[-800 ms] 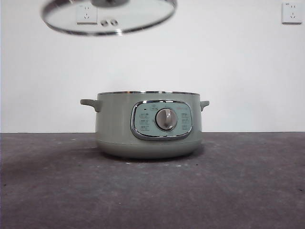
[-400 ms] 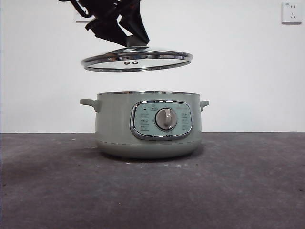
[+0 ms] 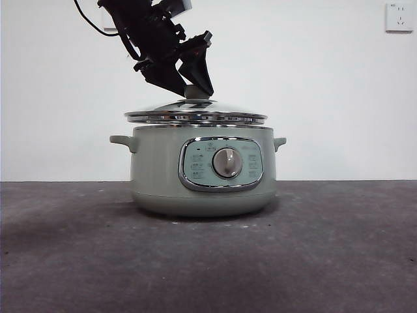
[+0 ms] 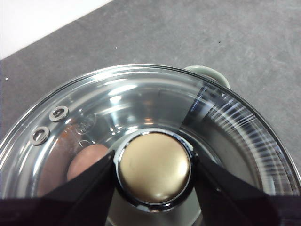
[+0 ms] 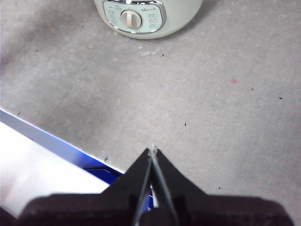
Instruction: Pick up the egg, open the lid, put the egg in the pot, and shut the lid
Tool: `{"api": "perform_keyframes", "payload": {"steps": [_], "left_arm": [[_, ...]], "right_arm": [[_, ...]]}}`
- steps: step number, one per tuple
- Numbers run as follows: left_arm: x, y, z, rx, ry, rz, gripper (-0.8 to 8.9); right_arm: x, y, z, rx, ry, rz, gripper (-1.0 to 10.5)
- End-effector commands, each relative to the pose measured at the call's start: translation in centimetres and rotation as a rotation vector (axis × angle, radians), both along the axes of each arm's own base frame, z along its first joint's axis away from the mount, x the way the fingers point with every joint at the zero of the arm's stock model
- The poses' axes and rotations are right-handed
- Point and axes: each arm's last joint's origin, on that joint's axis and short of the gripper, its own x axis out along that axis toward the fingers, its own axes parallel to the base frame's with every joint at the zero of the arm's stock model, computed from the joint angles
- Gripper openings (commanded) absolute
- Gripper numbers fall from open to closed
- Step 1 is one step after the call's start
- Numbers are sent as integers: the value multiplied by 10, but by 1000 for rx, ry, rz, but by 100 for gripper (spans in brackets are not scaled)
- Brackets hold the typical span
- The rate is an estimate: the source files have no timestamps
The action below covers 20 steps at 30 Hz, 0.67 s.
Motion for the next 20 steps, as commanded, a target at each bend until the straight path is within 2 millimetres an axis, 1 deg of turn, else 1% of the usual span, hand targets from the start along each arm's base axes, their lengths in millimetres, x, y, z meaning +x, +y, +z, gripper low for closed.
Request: {"api": "perform_keyframes", "payload": {"steps": [1,3,8,13,20], "left_arm": [[4,-5,1,-10,-42,-22,-8],[6,-8,-6,-2,-26,-26,-8],[10,-12,-16,14,-8,-22,-8],[11,-13,-14,-3,-36,-20,-8],[11,-13,-14,-7,-25,-15,-8]], "right_arm": [[-1,-1,-4,-18,27,-7,-12],[-1,-1,-4,-18,26,-8,-12],[-1,-1,-4,-20,25,-9,-12],[-1,-1,-4,-20,25,-9,-12],[-1,-1,-4,-23,23,-6,-12]]}}
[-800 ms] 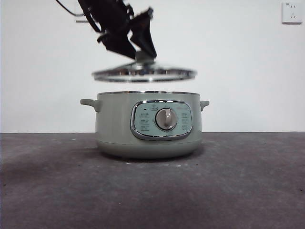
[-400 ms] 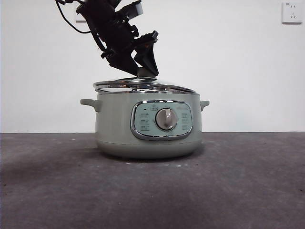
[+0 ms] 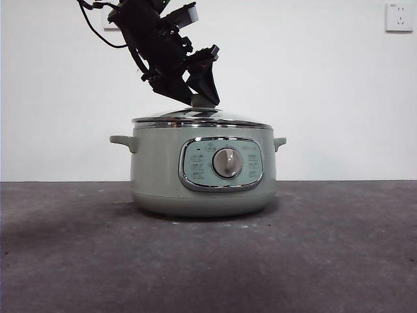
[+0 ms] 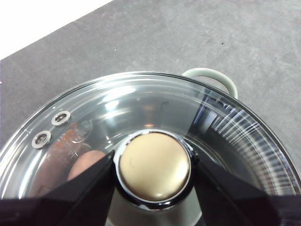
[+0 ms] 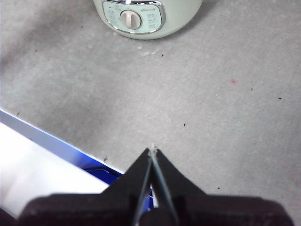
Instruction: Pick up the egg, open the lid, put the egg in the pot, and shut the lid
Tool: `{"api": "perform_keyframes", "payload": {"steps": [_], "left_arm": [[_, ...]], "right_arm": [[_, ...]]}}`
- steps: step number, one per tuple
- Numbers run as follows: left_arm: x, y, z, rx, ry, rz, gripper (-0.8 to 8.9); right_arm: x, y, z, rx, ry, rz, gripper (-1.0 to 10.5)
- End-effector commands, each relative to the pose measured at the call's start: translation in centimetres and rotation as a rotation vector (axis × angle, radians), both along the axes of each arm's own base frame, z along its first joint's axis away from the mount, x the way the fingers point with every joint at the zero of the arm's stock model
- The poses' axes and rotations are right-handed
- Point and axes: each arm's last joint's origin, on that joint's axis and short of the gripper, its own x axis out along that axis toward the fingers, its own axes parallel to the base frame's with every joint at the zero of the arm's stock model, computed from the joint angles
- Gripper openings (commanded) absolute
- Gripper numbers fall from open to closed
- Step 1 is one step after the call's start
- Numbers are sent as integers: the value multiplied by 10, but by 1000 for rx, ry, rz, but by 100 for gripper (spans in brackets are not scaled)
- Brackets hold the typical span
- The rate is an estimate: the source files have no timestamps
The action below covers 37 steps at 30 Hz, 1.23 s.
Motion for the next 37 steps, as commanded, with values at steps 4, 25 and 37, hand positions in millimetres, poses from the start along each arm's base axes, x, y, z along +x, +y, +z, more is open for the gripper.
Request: {"api": "perform_keyframes", "payload": {"steps": [4,25,37], "left_arm": [[1,-4,-4,-2,12,-8,-7],[2,-7,-2,-19,-22,-12,-6],[-4,-2,15,-33,-55,-10,-6]], "right_arm": [[-1,-1,-4,-21,25,-4,-12],[-1,-2,-4,-46,7,-8,-12],[-1,-2,-4,-46,7,-9,-12]]}}
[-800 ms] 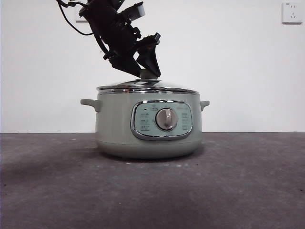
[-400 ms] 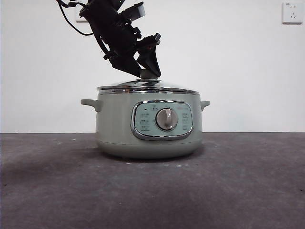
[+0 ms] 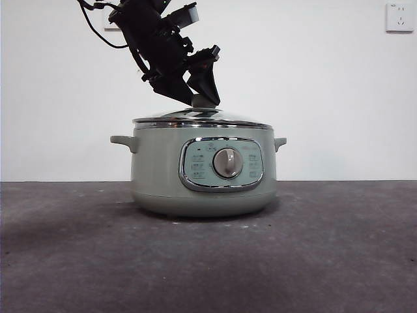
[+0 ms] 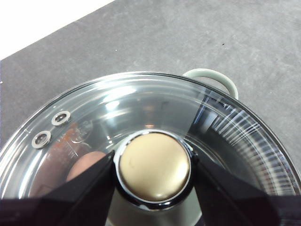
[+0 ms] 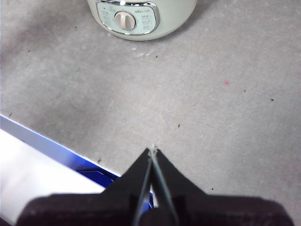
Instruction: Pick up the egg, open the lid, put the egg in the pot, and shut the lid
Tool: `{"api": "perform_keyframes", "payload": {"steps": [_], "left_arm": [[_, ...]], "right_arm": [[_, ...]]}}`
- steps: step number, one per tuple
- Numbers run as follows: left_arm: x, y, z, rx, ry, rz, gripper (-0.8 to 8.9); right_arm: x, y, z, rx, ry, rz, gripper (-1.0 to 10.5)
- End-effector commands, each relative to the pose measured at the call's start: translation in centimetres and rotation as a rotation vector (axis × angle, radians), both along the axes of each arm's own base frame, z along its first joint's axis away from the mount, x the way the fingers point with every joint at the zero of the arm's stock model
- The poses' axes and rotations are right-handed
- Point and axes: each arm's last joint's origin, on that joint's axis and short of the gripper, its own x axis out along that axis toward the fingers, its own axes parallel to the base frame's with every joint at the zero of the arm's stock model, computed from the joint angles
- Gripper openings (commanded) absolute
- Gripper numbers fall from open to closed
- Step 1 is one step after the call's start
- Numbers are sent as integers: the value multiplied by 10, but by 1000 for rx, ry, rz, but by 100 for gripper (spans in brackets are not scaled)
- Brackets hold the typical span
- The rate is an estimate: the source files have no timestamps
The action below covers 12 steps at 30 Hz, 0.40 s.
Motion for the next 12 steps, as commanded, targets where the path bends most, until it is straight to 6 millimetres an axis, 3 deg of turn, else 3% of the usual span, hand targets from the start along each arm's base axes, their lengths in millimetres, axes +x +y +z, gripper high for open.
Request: {"api": "perform_keyframes", "payload": {"steps": [1,12], "left_arm": [[-5,-1,15,-29,-55,-16,-6],[-10,1,26,-40,-78,-15,-6]], "right_arm": [[-1,-1,-4,-26,22,3,-12],[-1,-1,-4,-28,21,2,-12]]}}
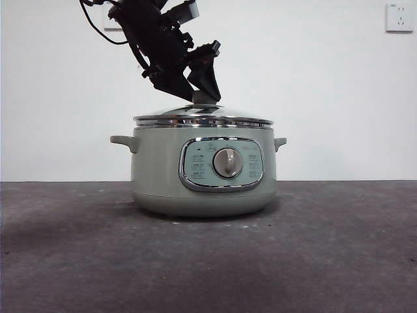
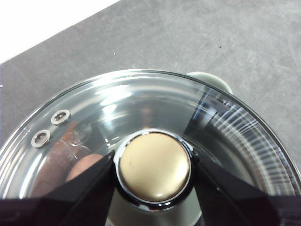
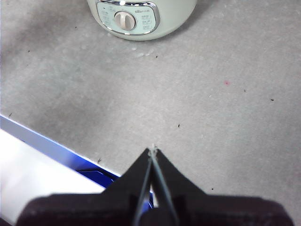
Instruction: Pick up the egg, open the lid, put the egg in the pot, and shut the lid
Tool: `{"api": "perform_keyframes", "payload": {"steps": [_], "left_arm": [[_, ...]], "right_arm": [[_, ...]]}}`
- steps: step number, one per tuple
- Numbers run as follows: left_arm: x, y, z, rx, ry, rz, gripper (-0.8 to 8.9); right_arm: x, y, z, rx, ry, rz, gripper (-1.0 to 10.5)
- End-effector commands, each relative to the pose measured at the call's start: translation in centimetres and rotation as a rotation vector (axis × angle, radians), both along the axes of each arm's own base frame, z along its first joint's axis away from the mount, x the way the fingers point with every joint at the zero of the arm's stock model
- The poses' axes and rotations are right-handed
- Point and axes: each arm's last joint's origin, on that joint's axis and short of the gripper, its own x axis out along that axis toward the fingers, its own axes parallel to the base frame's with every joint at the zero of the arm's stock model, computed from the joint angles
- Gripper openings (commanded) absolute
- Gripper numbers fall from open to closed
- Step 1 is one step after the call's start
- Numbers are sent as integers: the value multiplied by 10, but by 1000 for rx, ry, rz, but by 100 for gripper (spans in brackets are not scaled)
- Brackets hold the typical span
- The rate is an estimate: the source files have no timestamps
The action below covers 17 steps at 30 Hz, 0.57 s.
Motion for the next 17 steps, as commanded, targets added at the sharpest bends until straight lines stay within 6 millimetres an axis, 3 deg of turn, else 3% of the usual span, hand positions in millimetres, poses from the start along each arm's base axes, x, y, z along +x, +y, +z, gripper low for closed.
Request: {"api": "perform_keyframes", "payload": {"steps": [1,17], "left_arm": [[-6,2,19,-33,-63,-10,-6],[-2,6,19,-34,-81,-4,-6]], "right_arm": [[-1,-1,-4,-29,20,1,-12],[-1,-1,-4,-32,18,-4,-12]]}}
